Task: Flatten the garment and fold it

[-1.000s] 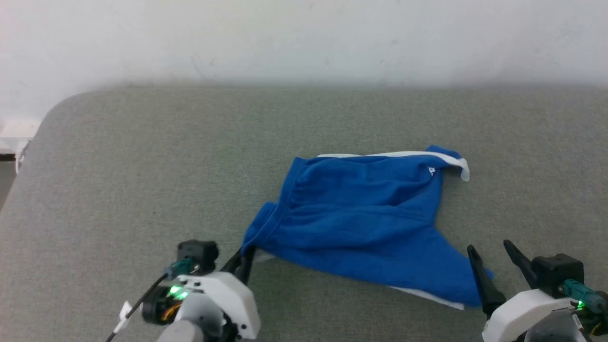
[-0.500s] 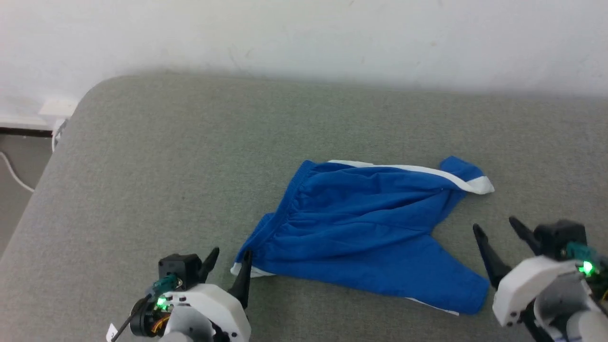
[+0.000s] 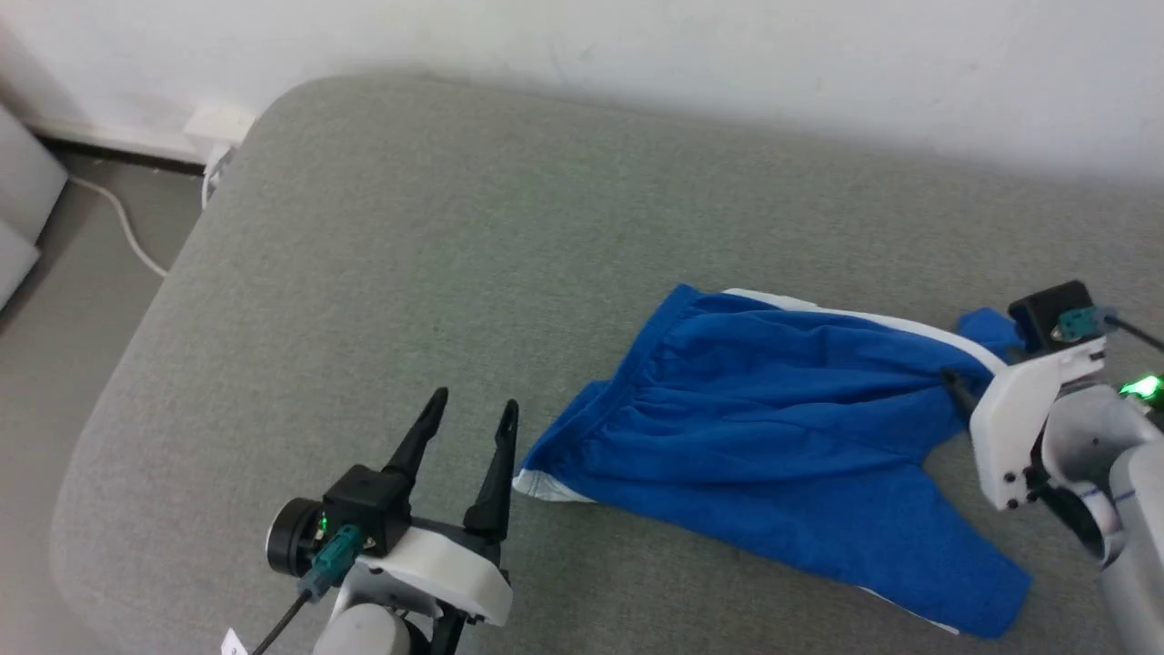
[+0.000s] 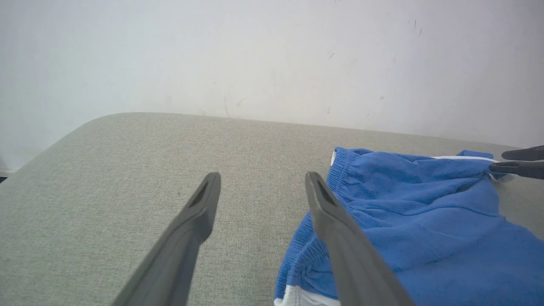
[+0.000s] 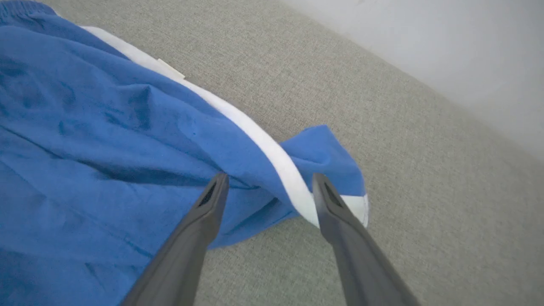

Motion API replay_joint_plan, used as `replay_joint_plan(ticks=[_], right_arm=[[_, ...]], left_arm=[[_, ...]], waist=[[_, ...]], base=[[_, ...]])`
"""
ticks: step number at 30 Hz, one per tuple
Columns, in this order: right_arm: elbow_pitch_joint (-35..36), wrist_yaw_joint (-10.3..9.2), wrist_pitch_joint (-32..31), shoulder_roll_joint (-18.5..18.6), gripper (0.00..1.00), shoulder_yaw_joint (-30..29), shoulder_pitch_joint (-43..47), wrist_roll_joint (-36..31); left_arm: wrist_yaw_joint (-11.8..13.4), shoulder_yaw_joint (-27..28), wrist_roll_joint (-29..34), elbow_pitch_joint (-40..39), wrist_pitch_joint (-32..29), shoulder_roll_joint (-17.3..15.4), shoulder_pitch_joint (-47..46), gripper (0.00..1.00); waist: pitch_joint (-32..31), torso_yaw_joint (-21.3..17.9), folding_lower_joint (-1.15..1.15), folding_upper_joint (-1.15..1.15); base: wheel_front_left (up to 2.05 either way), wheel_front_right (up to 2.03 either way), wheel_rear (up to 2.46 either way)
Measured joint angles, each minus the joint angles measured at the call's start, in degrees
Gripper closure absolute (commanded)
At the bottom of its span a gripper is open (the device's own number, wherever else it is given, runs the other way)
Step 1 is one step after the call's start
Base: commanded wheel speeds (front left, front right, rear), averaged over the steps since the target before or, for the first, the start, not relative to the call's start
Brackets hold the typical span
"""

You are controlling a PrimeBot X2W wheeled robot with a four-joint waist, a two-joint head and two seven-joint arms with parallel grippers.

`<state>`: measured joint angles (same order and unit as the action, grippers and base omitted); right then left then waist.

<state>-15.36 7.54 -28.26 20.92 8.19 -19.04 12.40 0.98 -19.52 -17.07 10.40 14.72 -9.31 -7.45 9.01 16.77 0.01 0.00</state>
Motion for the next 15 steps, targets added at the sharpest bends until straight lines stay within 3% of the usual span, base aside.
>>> replay_joint_plan(ticks=[11,13,15], right_arm=[[-11.11,0.0,-6.47,3.99,0.0,-0.41,-5.34,-1.85],[-11.45,0.01,-5.27,4.53,1.0,-1.37,-5.64,-2.74],[-11.54,0.09,-3.21,4.6,1.0,-2.77,-5.66,-4.28]], left_arm=[[-2.74,2.01,2.69,-0.04,0.0,4.12,0.48,0.0],[-3.04,2.46,3.08,0.16,0.0,4.42,0.51,0.0],[-3.48,2.79,3.41,0.4,0.01,4.7,0.65,0.0]], waist=[[3.82,6.6,-0.01,0.0],[4.44,7.66,-0.01,0.0],[4.93,8.59,-0.01,0.0]], base=[[0.0,0.0,0.0],[0.0,0.0,0.0],[0.0,0.0,0.0]])
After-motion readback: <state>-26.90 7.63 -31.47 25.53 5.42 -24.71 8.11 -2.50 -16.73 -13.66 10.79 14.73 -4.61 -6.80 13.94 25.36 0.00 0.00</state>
